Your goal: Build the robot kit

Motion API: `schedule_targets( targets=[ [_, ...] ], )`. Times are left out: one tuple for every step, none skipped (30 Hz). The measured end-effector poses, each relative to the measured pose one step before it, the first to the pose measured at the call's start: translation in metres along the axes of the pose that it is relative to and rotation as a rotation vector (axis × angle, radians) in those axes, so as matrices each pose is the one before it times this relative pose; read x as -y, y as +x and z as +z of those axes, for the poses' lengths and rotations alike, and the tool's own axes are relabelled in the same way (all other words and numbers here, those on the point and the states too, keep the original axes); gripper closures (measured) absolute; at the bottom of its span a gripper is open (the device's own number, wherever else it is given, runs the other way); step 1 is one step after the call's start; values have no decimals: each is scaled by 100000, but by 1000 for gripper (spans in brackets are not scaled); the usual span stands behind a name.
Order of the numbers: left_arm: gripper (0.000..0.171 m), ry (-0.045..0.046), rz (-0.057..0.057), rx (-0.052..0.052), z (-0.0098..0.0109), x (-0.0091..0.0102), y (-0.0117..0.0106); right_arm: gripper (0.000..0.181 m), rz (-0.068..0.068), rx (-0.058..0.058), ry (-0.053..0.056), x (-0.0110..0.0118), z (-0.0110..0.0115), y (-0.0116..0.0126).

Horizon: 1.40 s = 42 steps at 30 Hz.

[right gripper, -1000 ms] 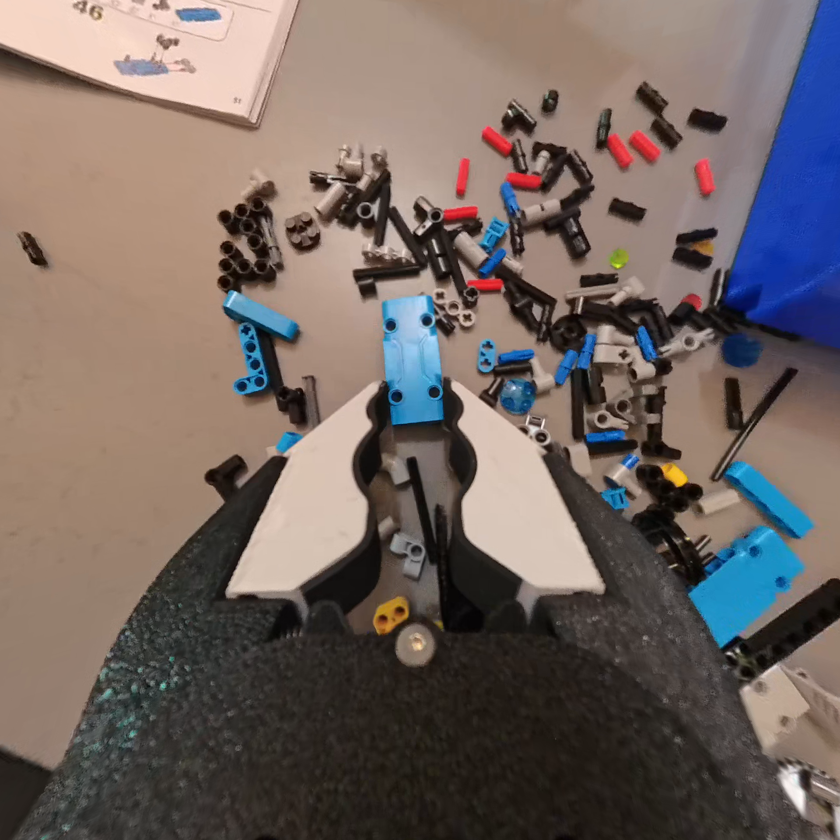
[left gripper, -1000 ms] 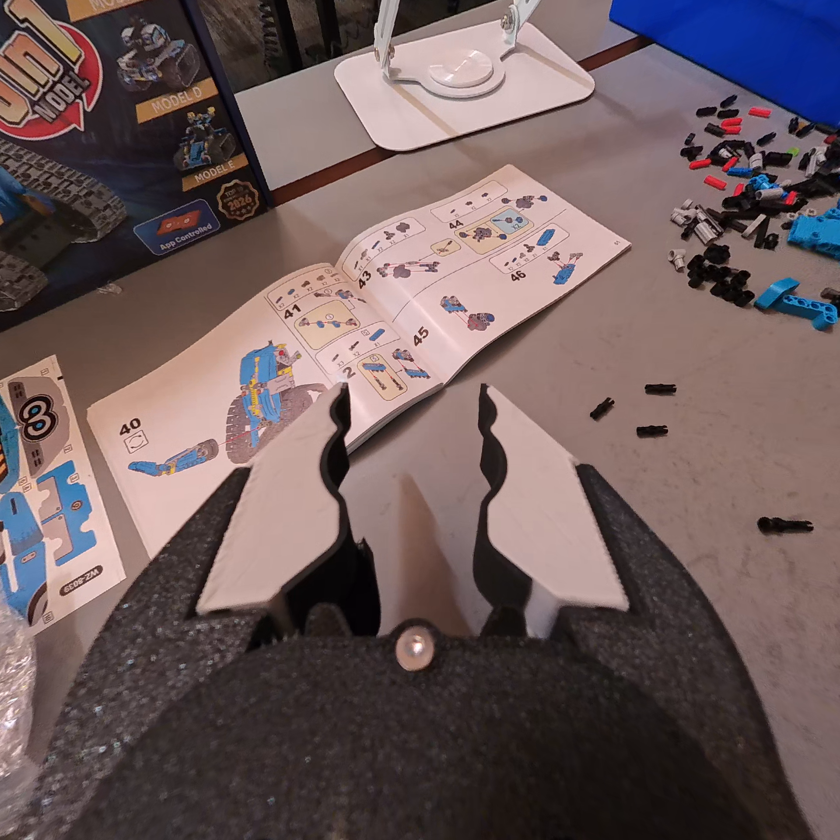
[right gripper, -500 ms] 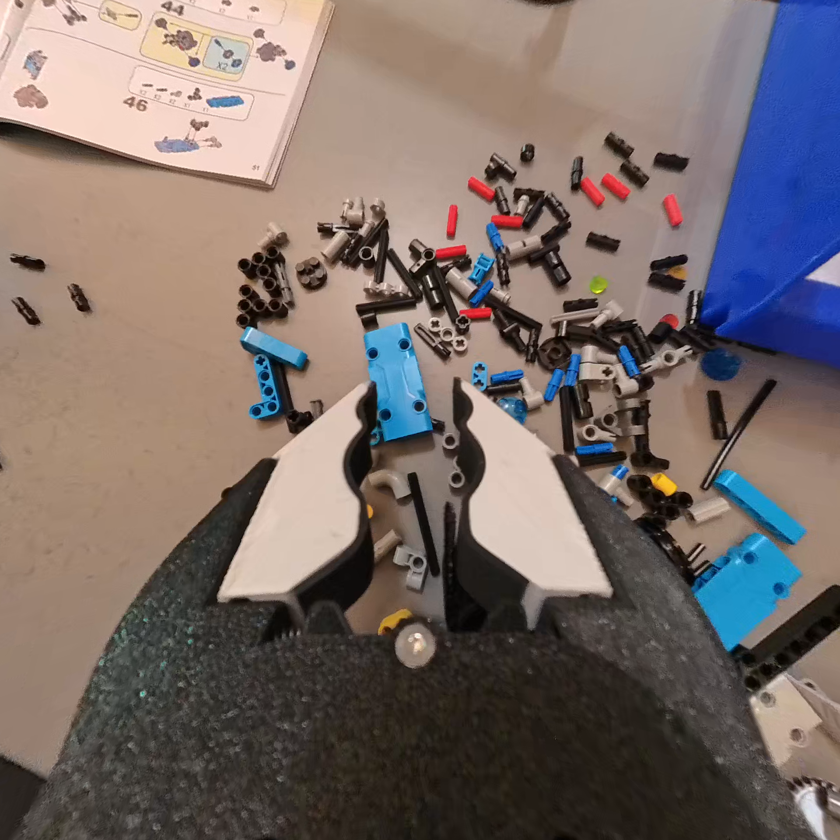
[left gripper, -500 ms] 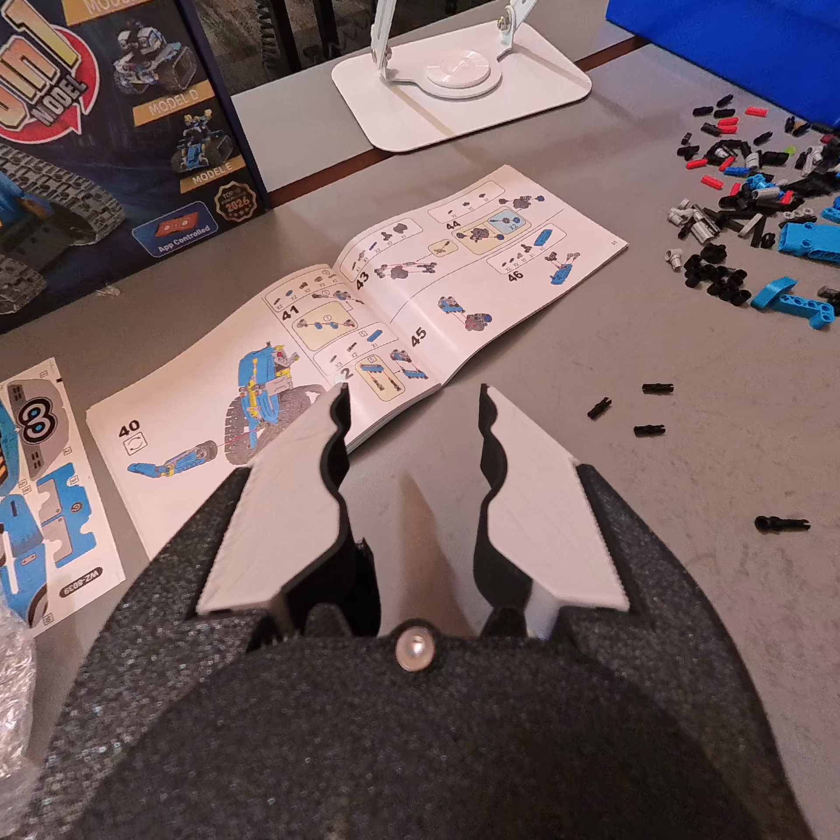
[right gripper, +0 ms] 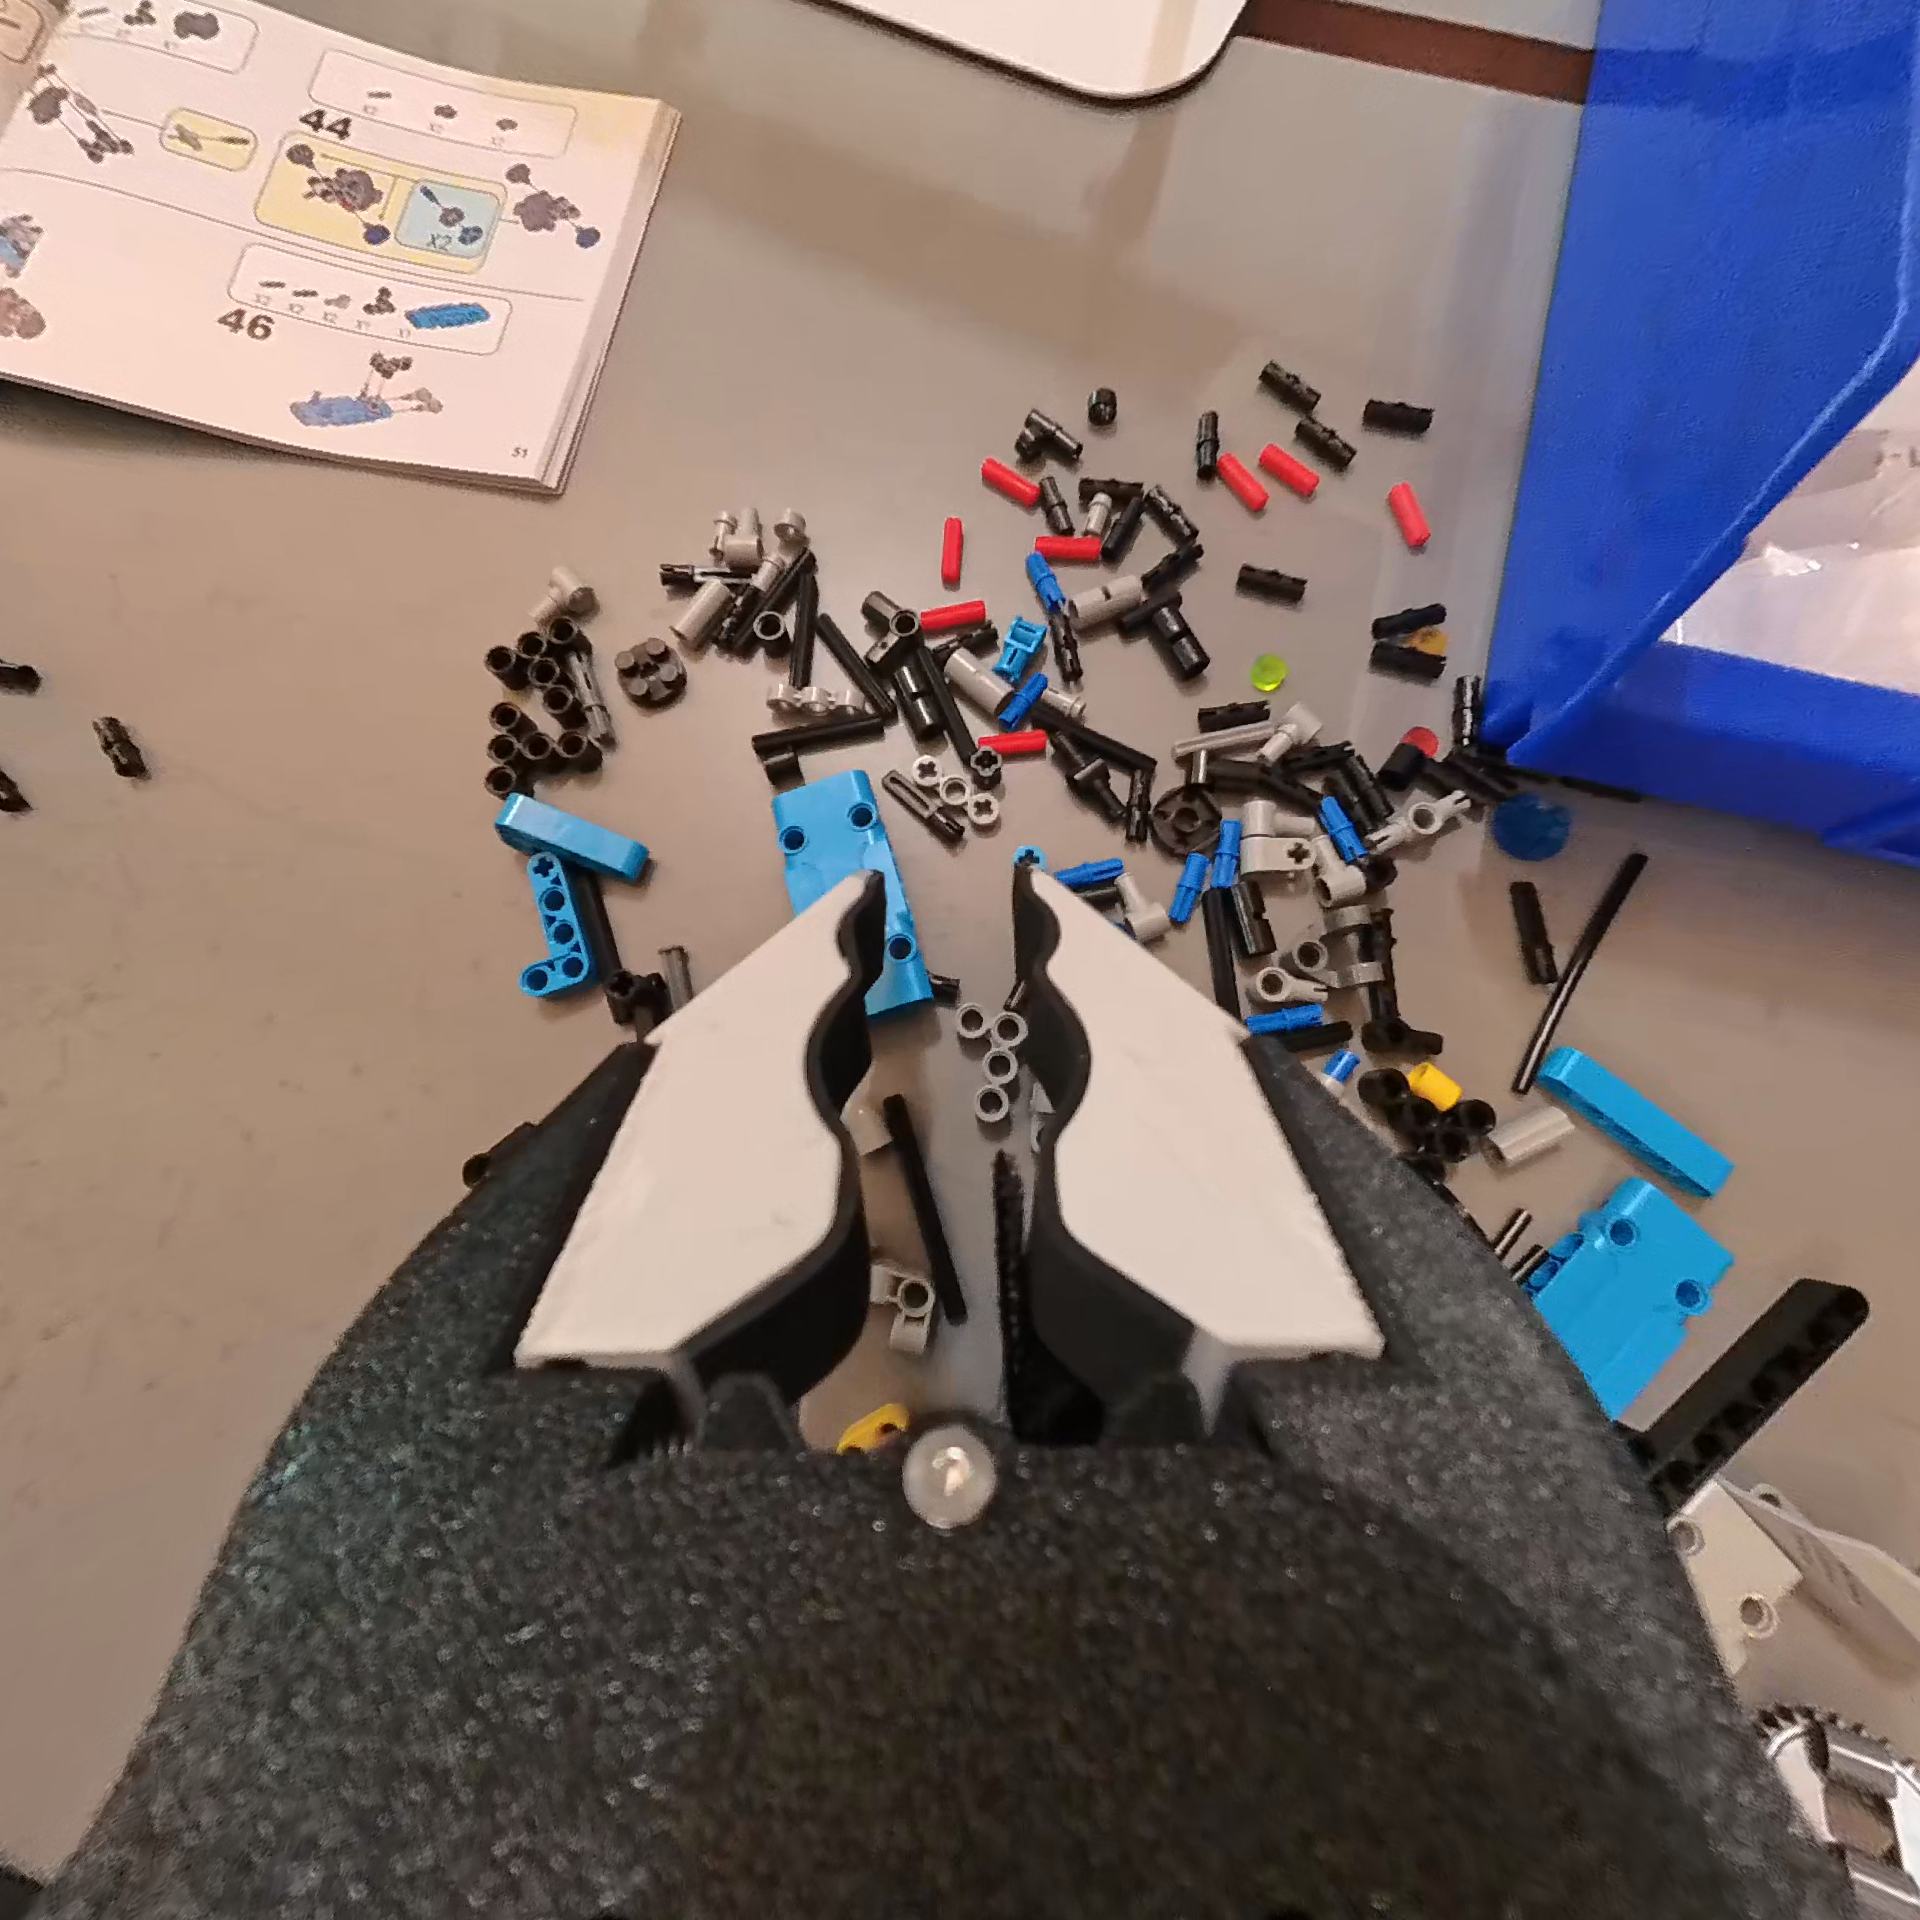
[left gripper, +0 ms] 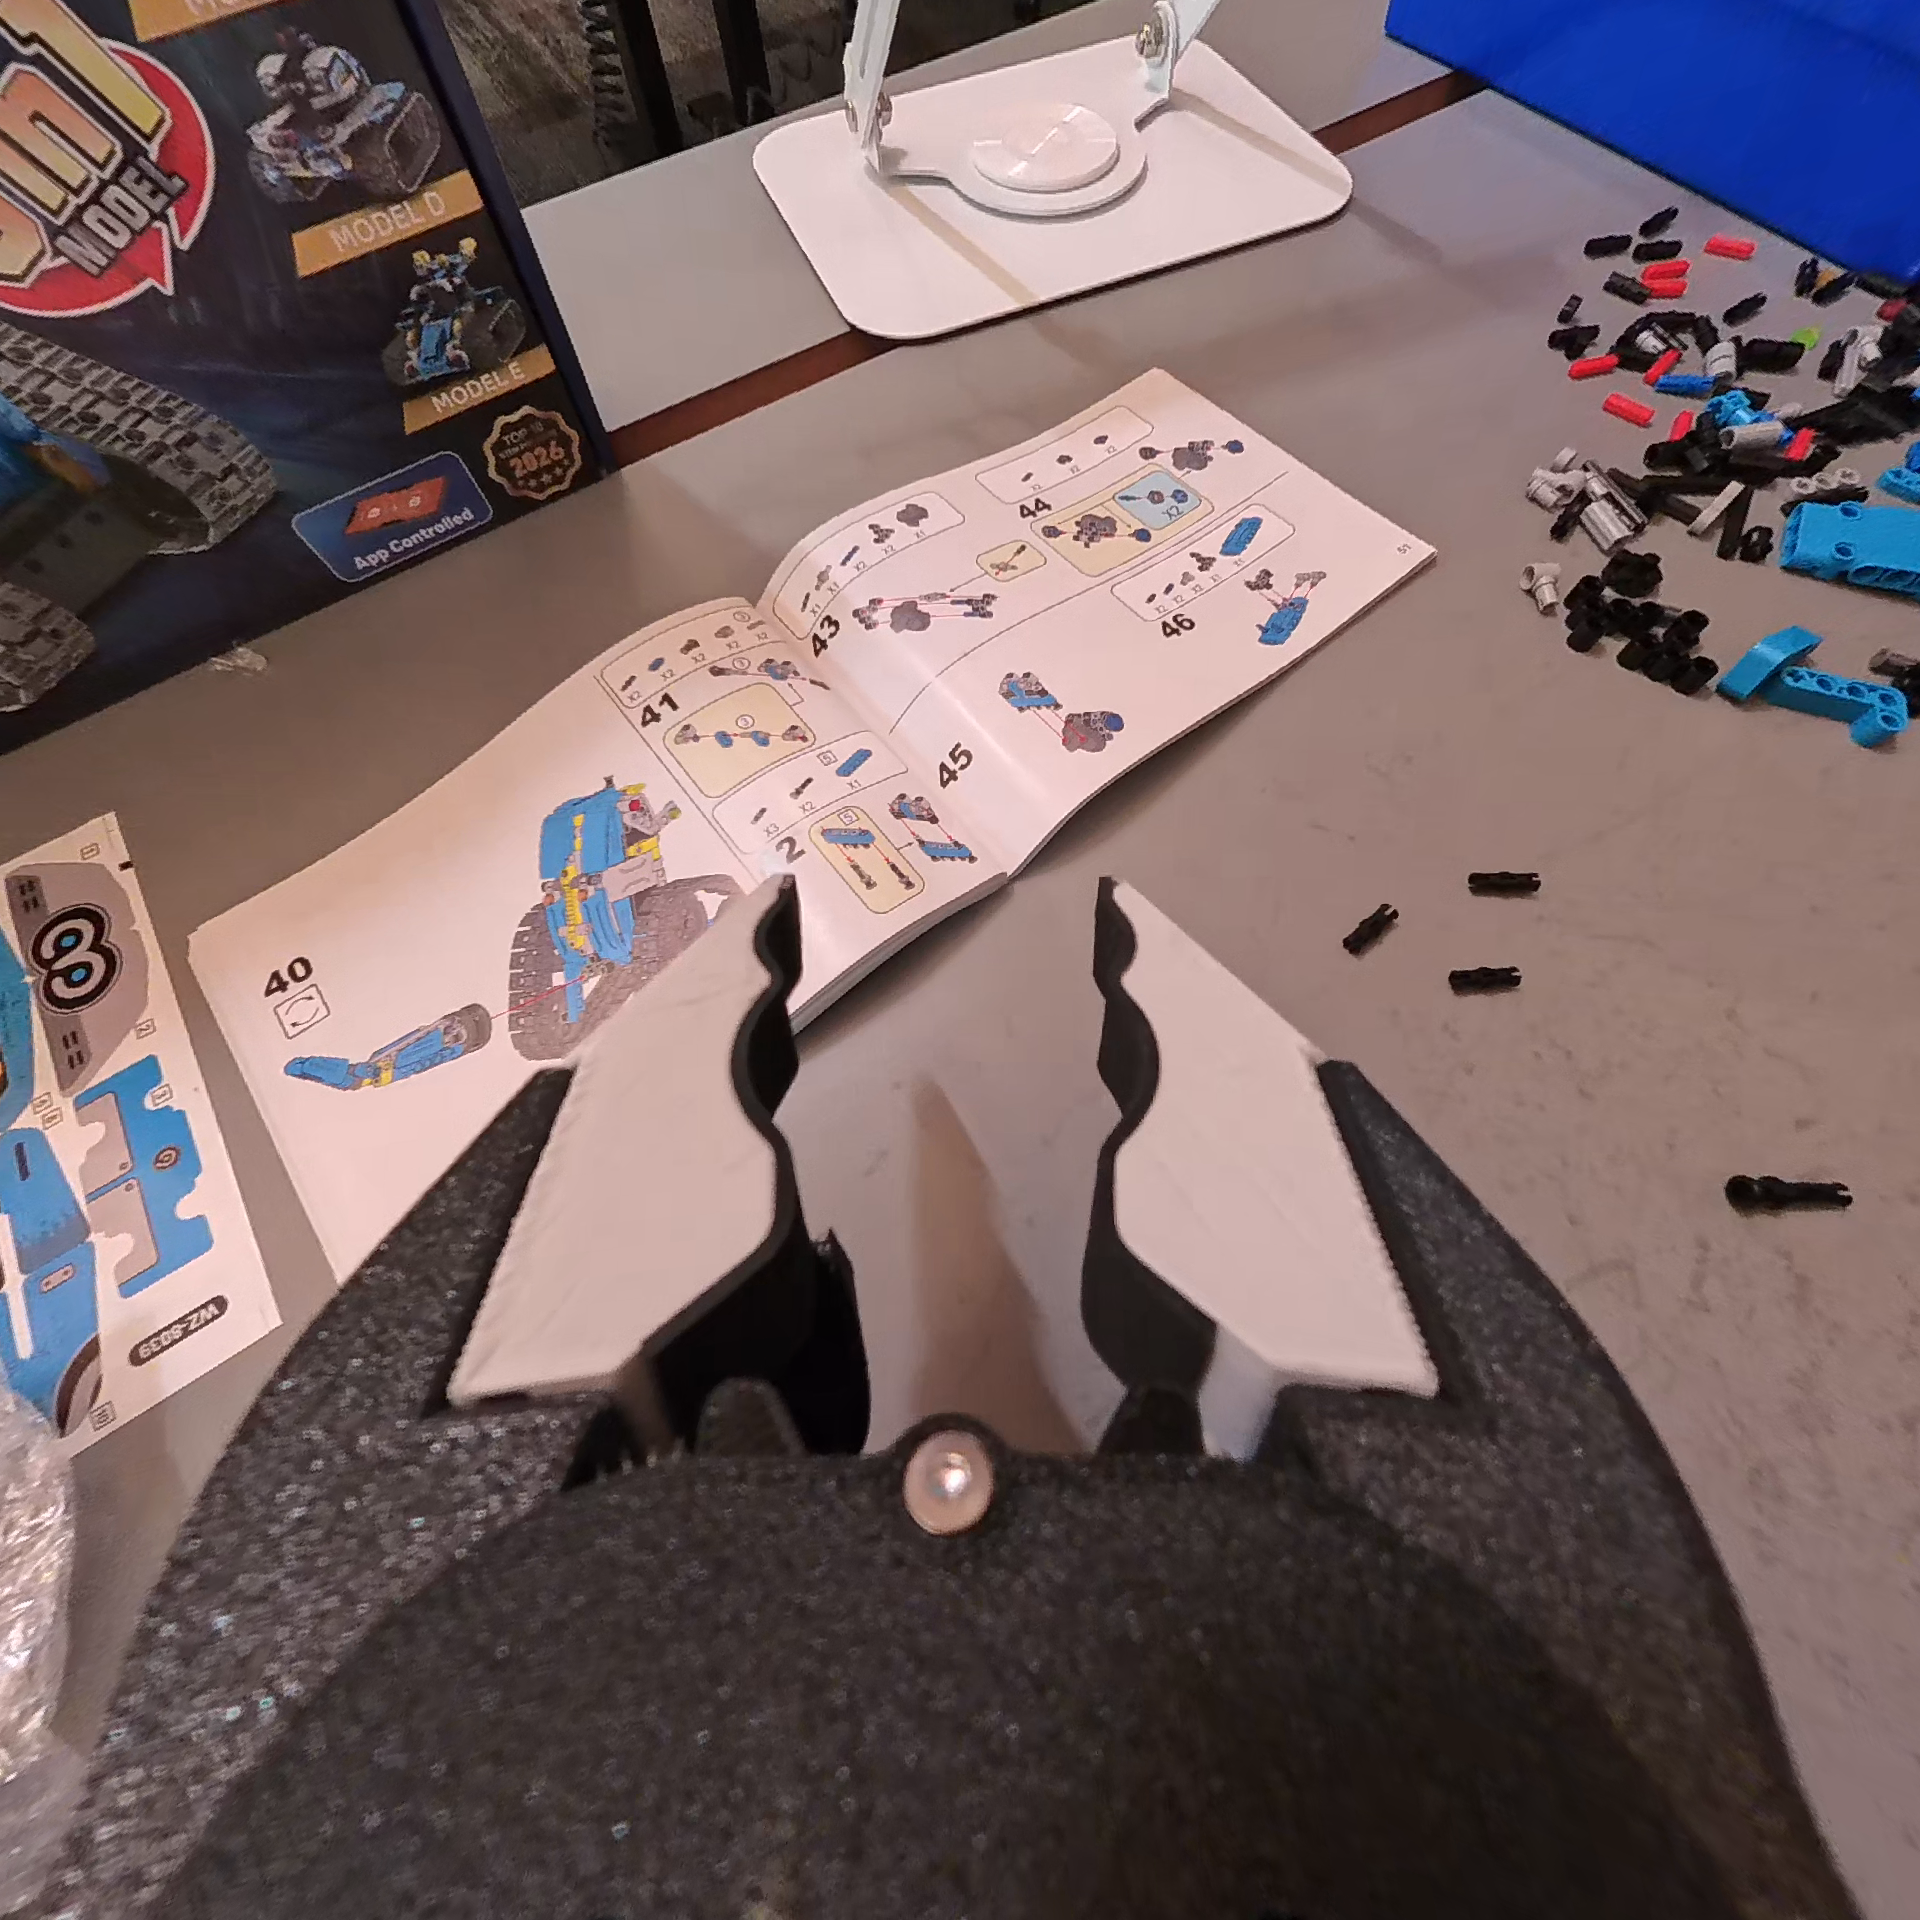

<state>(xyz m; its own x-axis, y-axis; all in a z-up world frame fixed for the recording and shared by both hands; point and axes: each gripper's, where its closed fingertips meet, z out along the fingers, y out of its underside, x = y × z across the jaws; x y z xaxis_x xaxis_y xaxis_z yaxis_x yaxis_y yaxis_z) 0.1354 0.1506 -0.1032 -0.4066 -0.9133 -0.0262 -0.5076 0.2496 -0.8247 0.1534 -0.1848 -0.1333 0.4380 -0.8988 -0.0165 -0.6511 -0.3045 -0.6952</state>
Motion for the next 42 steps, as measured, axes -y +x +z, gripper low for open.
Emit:
schedule_targets(
  targets=[
    [115, -378, 110, -68, 45, -64, 23, 157, -241, -448, 109, 18, 11, 48],
    [115, -263, 131, -71, 41, -55, 39, 157, -207, -582, 174, 18, 6, 92],
    [115, -65, 161, 16, 14, -7, 23, 157, -162, -511, 257, 27, -5, 83],
    [115, 78, 147, 95, 8, 13, 8, 157, -184, -269, 329, 48, -17, 60],
    [115, 98, 34, 23, -12, 25, -2, 157, -232, -549, 591, 80, -46, 85],
    [115, -46, -111, -97, -2, -6, -1, 157, -431, -869, 747, 105, -76, 132],
    [115, -89, -156, -46, 14, -24, -9, 157, -603, -1212, 763, 107, -63, 152],
    [115, -32, -99, 75, 7, -23, -34, 157, -584, -1149, 640, 96, -83, 131],
    [115, -5, -68, -5, 6, -9, -17, 157, -486, -853, 560, 94, -66, 83],
    [115, -81, -78, -130, 15, -9, 16, 157, -464, -670, 416, 78, -44, 46],
    [115, -71, 14, -44, -2, -7, 14, 157, -512, -790, 215, 35, -31, 69],
    [115, 63, 155, 83, 7, 11, 9, 157, -562, -971, 221, 44, -38, 99],
    [115, 45, 163, 60, -8, 12, 15, 157, -480, -790, 345, 52, -39, 73],
    [115, -69, 62, -38, 4, -15, 10, 157, -231, -347, 226, 35, -46, 17],
    [115, -144, 2, -76, 20, -24, 12, 157, -40, -159, 180, 31, -42, 12],
    [115, -111, 8, 27, 9, -16, 1, 157, -48, 1, 314, 51, -47, -12],
    [115, 156, -12, 127, -11, 30, -23, 157, 38, -73, 269, 55, -52, 6],
    [115, 266, -87, -44, -33, 49, 5, 157, 9, -111, 276, 56, -81, 16],
    [115, 88, -138, -117, -15, 21, -2, 157, -109, -340, 608, 105, -104, 34],
    [115, -73, -37, -38, -1, -8, -5, 157, -129, -145, 808, 126, -113, 11],
    [115, -122, 60, 98, 6, -31, -8, 158, -40, 205, 621, 105, -75, -40],
    [115, -31, 92, 48, 10, -7, 5, 157, 40, 298, 51, 7, 4, -44],
    [115, 20, 58, -35, -9, 8, 14, 157, 14, 226, -621, -105, 72, -40],
    [115, 0, 65, -28, -1, 0, 22, 157, -100, -354, -663, -102, 63, 50],
    [115, -30, 100, 65, 1, -2, -7, 157, -219, -76, -110, -9, 9, -11],
    [115, -5, 66, 116, -14, 2, -17, 157, -82, -94, 291, 56, -43, -15],
    [115, 108, -55, 62, -12, 13, -19, 158, -141, 174, 561, 86, -48, -46],
    [115, 106, -154, -80, -14, 24, -6, 158, -64, 39, 209, 38, -24, -19],
    [115, -65, -112, -100, 0, -6, 9, 157, 10, 7, -243, -43, 3, 0],
    [115, -101, 43, 42, 6, -17, -13, 157, 95, -232, -293, -30, -6, 34],
    [115, -15, 165, 136, -1, -13, 5, 157, 37, -118, 468, 81, -70, 25],
    [115, 61, 135, 32, -8, 25, 8, 158, 101, 411, 751, 117, -71, -60],
    [115, -12, 26, -100, 6, 3, 30, 157, 212, 433, 138, 22, -16, -59],
    [115, -122, 15, -44, 14, -26, 11, 157, 72, -57, -340, -58, 28, 25],
    [115, -137, 85, 74, 18, -36, -10, 157, -53, -286, -431, -72, 33, 46],
    [115, -24, 63, 108, 4, -12, -19, 157, -4, -180, -105, -16, 6, 29],
    [115, 86, -44, 13, -10, 13, -4, 157, 3, 163, 354, 64, -37, -34],
    [115, 88, -124, -65, -12, 24, -1, 158, 18, 136, 362, 62, -38, -23],
    [115, 3, -70, -10, -3, -2, -3, 157, -27, 36, 81, 8, -15, -10],
    [115, 6, 40, 89, -3, -2, -24, 157, 12, -271, -129, -16, -4, 50],
    [115, -39, 47, 33, 6, -11, 2, 157, -14, -84, 163, 25, -32, 13],
    [115, -92, 23, -16, 2, -18, 10, 157, 108, -79, 282, 52, -55, 20]
  ],
)
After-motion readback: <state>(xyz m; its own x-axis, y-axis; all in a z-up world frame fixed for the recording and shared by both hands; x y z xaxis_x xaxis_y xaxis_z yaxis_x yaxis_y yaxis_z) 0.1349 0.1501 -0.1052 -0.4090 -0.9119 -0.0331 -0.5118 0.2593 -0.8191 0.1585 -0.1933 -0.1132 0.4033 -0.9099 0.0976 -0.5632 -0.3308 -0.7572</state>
